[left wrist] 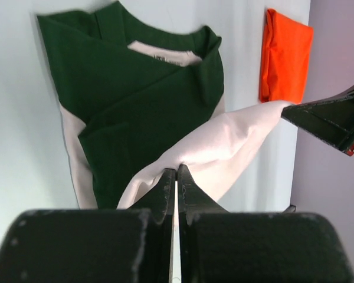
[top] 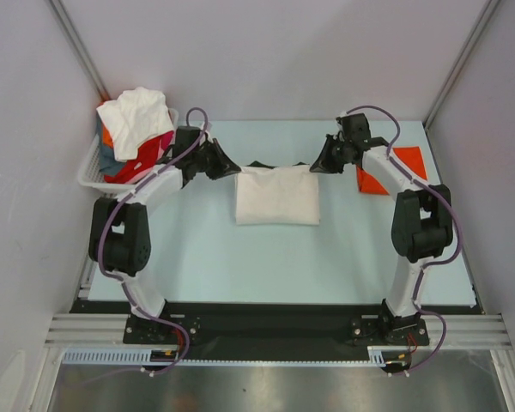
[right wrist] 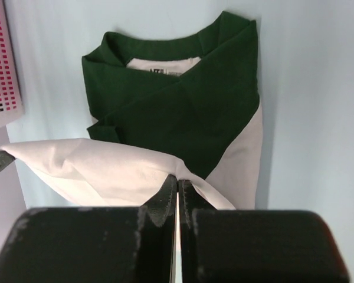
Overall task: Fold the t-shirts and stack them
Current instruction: Fold the tshirt
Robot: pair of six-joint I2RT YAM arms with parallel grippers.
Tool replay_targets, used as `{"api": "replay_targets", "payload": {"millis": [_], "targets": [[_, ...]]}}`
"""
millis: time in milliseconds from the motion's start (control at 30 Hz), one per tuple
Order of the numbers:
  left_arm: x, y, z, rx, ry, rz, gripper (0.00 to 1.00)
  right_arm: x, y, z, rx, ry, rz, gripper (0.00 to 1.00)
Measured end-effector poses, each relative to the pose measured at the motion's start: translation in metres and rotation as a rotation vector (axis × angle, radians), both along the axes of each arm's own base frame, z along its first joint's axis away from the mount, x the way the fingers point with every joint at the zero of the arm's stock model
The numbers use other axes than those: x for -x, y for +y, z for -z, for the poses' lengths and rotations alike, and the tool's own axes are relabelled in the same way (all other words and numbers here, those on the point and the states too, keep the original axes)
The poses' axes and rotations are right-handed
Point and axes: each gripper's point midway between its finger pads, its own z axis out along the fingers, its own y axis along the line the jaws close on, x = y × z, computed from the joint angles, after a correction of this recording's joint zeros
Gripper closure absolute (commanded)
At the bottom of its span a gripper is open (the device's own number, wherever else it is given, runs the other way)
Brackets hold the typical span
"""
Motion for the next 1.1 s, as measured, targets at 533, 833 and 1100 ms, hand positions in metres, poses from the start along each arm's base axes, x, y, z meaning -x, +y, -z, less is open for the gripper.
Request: {"api": "replay_targets", "payload": {"millis": [533,833,1100], "targets": [[-0.081,0.006,0.026,0.010,-0.013,-0.047,0.80,-0.076,0.002,0.035,-0.046,-0.005,0.026,0.84],[-0.100,0.012,0.047,0.009,-0.006,-0.065,0.27,-0.090,0.001,0.043,-0.053,-0.041,0.023,0.33],[-0.081,0.028,0.066,-0.085,-0.024,-0.095,0.26,-0.070,-0.004,0.065,-0.030,-0.015,0.003,0.35]]}}
